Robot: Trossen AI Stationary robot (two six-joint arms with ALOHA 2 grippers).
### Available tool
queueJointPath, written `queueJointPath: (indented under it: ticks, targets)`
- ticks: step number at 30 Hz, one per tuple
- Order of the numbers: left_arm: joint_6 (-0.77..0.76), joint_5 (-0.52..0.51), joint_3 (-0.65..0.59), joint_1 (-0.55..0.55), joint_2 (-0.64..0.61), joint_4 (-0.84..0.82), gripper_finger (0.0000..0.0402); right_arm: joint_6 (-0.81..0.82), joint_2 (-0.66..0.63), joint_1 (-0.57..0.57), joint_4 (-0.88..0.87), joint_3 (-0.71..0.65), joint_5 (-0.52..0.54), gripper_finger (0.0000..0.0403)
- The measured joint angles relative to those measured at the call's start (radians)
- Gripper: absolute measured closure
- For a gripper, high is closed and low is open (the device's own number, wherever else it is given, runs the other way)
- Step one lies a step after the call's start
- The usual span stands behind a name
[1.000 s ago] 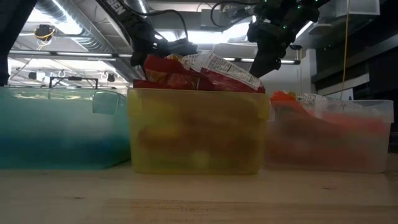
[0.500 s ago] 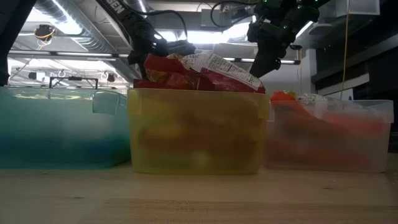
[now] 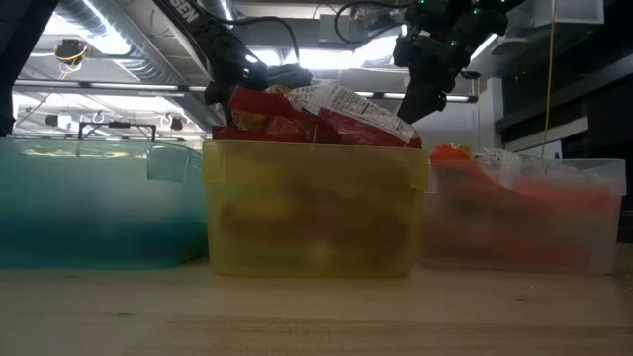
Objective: Sort Maruchan noodles
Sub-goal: Put the left blue noodle pack into the green bin
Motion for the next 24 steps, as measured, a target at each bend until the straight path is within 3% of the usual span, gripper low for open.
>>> queueJointPath:
  ticks: [15, 24]
  targets:
    - [-0.022, -0.009, 0.004, -0.013, 0.045, 0.006, 0.0203, -0.006, 0.0, 0.0, 0.0, 0.0, 0.0, 0.0194]
    - [-0.046, -0.038, 0.003, -0.011, 0.047, 0.005, 0.03, -0.005, 0.0, 0.0, -0.001, 0.0, 0.0, 0.0194]
